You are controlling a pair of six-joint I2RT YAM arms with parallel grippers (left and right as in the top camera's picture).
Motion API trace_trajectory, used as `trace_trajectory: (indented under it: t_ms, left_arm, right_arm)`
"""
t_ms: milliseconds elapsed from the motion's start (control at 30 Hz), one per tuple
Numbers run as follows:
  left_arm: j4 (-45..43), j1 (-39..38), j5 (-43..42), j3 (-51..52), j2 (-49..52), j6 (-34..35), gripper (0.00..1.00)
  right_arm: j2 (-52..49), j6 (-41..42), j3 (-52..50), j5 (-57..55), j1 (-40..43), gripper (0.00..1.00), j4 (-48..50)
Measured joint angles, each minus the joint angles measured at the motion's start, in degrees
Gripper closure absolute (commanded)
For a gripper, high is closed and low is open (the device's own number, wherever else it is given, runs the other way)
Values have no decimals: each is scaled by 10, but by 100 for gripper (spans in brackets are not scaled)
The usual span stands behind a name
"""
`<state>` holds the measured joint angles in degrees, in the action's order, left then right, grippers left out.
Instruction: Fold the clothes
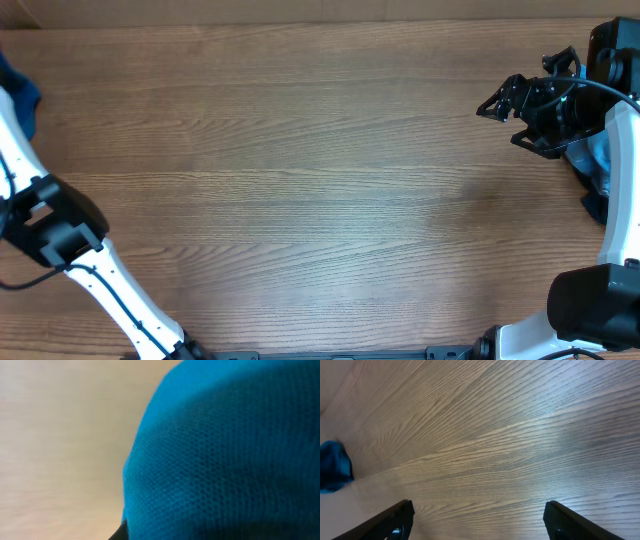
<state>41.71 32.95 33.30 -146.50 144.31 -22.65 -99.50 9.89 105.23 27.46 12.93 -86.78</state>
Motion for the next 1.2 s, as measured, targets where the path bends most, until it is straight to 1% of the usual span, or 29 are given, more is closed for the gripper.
trace_trajectory:
  t_ms: [167,300,400,467,633,667,800,833,867,933,1000,1067,1100,1167,1200]
  left_arm:
    - [25,-52,2,0,29,13,92]
    - [68,-104,1,0,31,30,92]
    - [107,-137,-1,0,31,44,91]
    - [150,-162,-3,0,31,58,90]
    - [226,-187,-17,0,31,87,89]
    - [238,-191,-19,0,31,93,88]
    - [277,-201,-26,0,31,107,78]
    - [286,-203,-27,0,31,108,70]
    - [294,-206,-27,0,31,112,59]
    - [311,-213,-34,0,31,119,55]
    - [316,-220,-41,0,31,121,44]
    - [316,-226,-42,0,31,120,40]
    - [316,-229,-42,0,31,123,34]
    - [321,-235,-44,0,31,124,27]
    - [322,-237,-44,0,31,128,21]
  right_arm:
    - [0,4,0,6,0,14,2]
    - [0,6,0,7,0,14,4]
    - [0,6,0,7,0,14,10]
    - [0,6,0,7,0,13,15]
    - [0,6,0,7,0,13,24]
    - [0,6,0,7,0,13,26]
    - [0,6,0,7,0,14,27]
    - [0,5,0,7,0,14,28]
    - [0,6,0,7,0,14,28]
    - [0,6,0,7,0,14,28]
    - [0,5,0,7,0,14,28]
    - [0,4,0,7,0,14,27]
    - [0,3,0,7,0,14,28]
    - [0,2,0,7,0,14,28]
    - [0,1,0,7,0,14,28]
